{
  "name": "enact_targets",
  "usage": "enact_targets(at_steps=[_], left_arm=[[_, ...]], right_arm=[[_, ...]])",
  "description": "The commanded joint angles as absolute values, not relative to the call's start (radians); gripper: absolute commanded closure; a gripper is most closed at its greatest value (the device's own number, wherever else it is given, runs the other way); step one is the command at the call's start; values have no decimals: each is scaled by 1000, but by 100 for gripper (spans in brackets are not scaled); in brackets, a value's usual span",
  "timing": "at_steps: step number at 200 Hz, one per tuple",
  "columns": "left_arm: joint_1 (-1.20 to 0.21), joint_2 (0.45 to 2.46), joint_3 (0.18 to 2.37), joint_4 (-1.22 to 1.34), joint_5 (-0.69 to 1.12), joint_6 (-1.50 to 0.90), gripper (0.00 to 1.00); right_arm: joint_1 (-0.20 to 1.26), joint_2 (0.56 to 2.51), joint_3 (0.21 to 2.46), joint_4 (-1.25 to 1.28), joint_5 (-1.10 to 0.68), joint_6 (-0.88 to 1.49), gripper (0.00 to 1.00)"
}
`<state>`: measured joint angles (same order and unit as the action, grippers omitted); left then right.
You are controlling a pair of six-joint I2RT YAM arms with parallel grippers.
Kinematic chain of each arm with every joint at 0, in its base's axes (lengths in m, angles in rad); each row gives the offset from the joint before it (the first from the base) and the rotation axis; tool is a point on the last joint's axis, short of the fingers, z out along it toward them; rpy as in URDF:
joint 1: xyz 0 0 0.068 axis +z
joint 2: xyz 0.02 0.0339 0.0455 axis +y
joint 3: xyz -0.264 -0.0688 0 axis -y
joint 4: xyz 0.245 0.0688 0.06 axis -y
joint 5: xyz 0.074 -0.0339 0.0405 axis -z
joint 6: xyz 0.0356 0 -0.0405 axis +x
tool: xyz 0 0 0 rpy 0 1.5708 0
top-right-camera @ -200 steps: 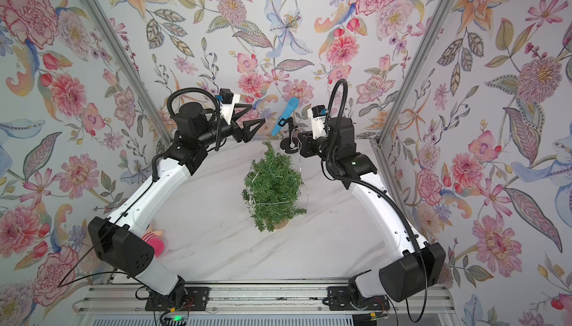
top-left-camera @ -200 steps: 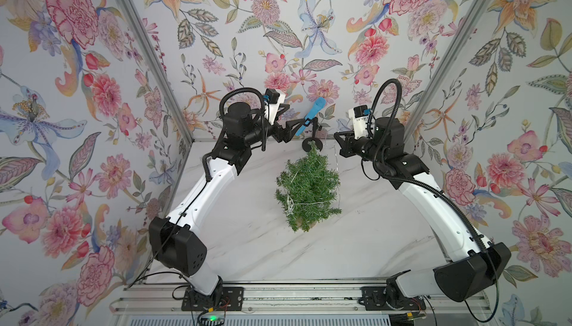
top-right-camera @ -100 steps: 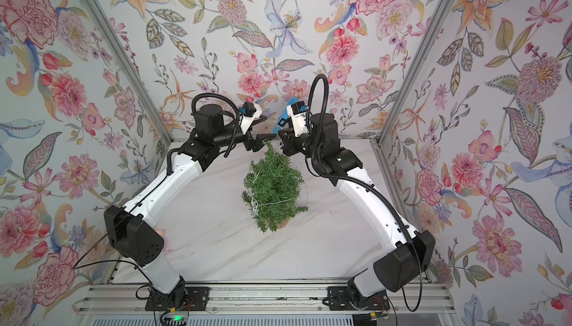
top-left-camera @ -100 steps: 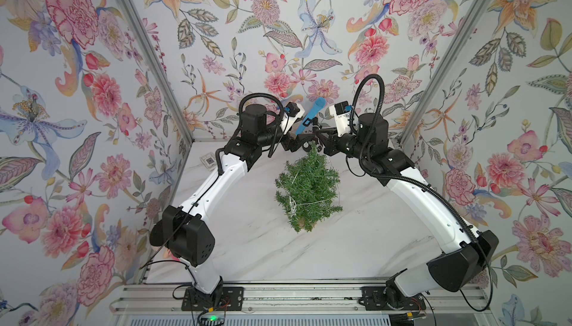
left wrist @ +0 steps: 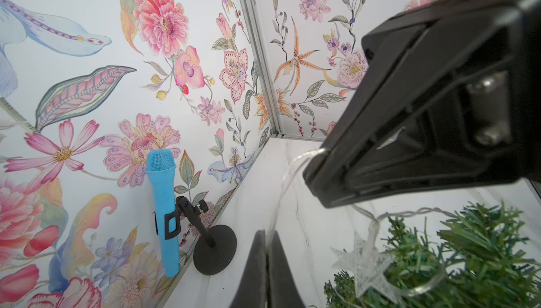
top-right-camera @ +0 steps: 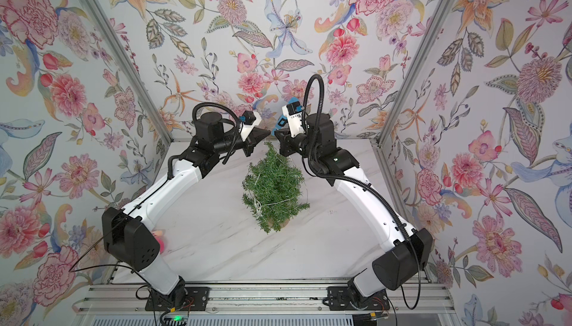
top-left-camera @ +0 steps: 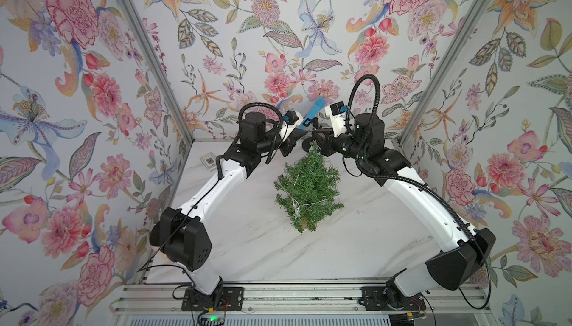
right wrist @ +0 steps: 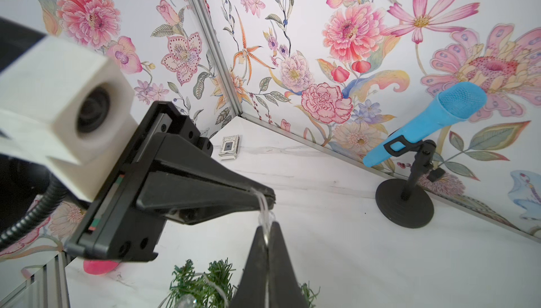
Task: Wrap string light around the christmas tree
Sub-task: Wrap the light string around the Christmas tree.
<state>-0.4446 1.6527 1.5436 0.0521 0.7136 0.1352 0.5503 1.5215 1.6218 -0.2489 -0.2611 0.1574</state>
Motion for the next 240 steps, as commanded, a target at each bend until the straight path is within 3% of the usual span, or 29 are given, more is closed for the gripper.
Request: enact_targets(at_steps=[1,11,38,68,109,146,170,204,240], left_arm=[[-444,1574,1457,185,608,107,100],[-441,1524,1432,189,564,105,100],[-442,1468,1397,146,504,104,100],[-440,1382,1302,117,431,69,100],[-442,1234,1151,28,299,49,100],[-476,1141,1026,-37,376,26,95],[-538,1082,943,-17,409,18,92],[-600,1038,857,-7,296,26,88],[-604,1018,844,-13,265,11,70]], right_arm=[[558,1501,1624,-227,-244,161,99],[558,1492,1622,-226,-243,168,91],[557,1458,1599,-205,-252,188,52],[554,1388,1541,-191,-204,198,32],[509,1244,1426,-189,-121,222,24],[482,1098,1321,-195,-62,222,19],[477,1019,1260,-226,-23,225,19],[477,918,1170,-252,31,254,19],[477,860,1127,-287,12,271,17]])
